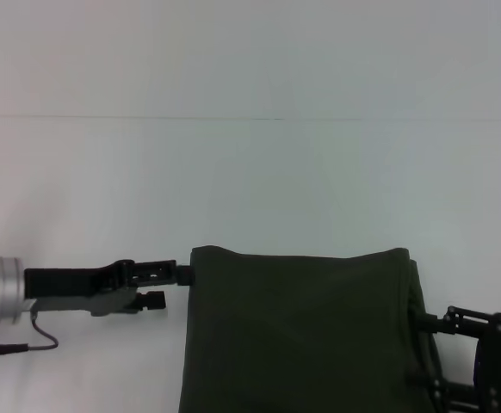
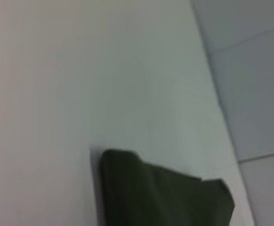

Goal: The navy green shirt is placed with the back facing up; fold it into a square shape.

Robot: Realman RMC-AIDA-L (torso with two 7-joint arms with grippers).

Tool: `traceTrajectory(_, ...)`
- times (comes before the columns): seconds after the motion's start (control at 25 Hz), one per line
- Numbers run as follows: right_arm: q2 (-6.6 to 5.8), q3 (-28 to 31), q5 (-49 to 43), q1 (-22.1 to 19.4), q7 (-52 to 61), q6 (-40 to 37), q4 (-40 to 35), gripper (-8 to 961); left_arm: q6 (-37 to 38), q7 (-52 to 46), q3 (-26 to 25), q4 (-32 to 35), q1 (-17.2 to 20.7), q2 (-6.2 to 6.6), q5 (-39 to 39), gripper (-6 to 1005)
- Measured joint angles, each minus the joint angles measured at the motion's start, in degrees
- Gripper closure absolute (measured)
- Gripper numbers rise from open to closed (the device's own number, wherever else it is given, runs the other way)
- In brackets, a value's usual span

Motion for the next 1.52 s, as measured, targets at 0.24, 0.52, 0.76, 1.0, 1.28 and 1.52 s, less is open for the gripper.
traceTrajectory(0.24,0.24,1.5,0.4,-2.4,-9.0,-1.8,2.3,199,-3.5,-6.2,8.3,-0.5,-2.7,0.21,1.6,62)
traceTrajectory(0.52,0.18,2.1,0.4,-2.7,-10.3,-2.2,3.1,98,-6.9,-7.9,11.2,-0.6,-3.0,-0.14,1.7,69)
traceTrajectory(0.76,0.17,2.0,0.3,-2.4,-10.0,-1.9,3.8,74,-9.5,-7.8,11.9,-1.0,-2.9,-0.84,1.7,74)
traceTrajectory(1.0,0.17,1.8,0.3,-2.2,-9.7,-2.0,4.0,74,-10.8,-7.7,13.2,-2.7,-3.9,-1.02,1.8,80)
traceTrajectory(1.28,0.17,1.8,0.3,-2.2,-9.6,-2.1,4.2,73,-11.9,-7.6,13.2,-4.0,-4.7,-1.57,1.4,87)
traceTrajectory(1.52,0.17,1.7,0.3,-2.1,-9.6,-2.1,4.6,73,-12.0,-7.5,12.7,-4.2,-4.8,-2.0,-0.1,92)
